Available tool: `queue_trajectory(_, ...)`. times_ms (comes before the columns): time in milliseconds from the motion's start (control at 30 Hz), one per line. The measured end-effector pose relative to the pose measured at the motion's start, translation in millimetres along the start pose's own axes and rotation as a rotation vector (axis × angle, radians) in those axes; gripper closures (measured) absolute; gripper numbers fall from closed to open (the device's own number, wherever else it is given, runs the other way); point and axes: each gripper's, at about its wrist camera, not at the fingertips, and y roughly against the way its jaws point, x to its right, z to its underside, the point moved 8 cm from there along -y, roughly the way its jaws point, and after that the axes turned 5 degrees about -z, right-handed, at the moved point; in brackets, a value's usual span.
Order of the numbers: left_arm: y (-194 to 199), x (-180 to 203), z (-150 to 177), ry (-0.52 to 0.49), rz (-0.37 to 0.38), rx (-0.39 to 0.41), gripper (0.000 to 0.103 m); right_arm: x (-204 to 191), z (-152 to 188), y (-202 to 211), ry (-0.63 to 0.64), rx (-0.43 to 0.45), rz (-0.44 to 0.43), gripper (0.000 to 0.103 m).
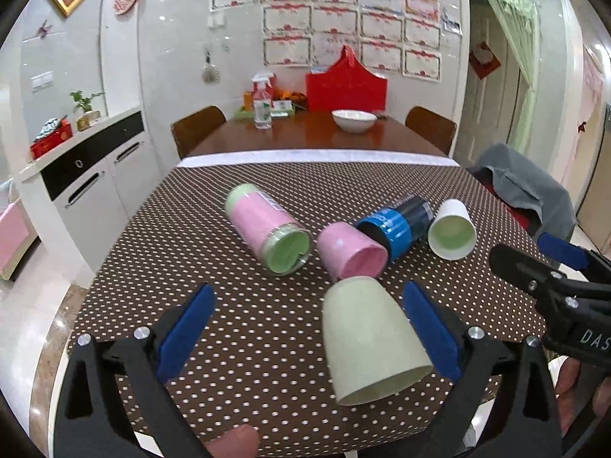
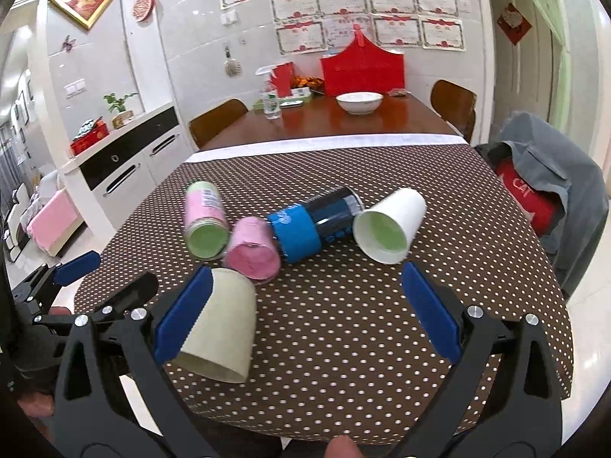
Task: Flip cup upside down
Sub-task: 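Set the cup down on the tablecloth and open the left tool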
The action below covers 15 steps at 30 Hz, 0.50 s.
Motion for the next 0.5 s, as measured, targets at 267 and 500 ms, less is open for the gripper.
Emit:
queue_trajectory(267,27.2,-31.0,-6.7,0.056,-0.042,0.062,0.006,-19.4,-10.6,8.2,0.022,0.007,-0.046,0.006)
queue_trajectory(500,43.5,-51.8,-7.4,0.07,-0.08,0.102,0.006,-29.9,-13.2,12.2,0.031,0.003,-0.079,0.006)
